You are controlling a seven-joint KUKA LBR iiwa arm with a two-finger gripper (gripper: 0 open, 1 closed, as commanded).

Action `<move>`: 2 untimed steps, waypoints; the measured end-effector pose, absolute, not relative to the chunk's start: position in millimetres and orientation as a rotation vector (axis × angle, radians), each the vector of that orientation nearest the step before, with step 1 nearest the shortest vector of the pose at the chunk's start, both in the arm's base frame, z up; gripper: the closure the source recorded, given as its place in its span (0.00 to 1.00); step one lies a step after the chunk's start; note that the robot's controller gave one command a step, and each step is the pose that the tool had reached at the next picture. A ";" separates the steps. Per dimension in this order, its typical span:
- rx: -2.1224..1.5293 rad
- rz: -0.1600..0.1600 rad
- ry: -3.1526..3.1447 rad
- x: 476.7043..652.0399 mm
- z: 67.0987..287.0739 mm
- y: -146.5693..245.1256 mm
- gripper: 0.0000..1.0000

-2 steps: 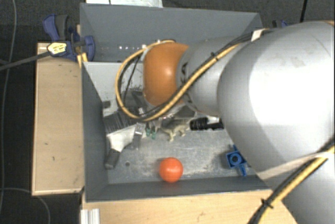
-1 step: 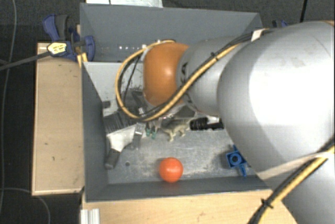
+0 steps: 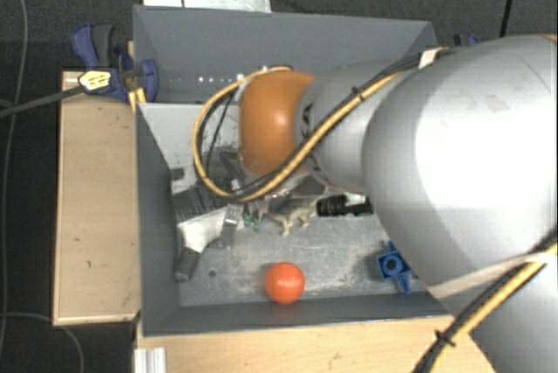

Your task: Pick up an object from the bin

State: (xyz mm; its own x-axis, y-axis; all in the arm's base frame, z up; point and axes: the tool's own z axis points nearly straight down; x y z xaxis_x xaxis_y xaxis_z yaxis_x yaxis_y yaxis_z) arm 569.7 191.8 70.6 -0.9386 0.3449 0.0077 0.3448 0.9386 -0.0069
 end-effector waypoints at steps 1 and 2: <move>-0.627 0.011 -3.067 569.3 71.2 191.1 1.00; -0.543 0.015 -3.083 570.9 71.2 191.6 1.00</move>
Offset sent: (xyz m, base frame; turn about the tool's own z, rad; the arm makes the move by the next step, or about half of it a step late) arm 0.0031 0.0023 -0.0006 -0.0293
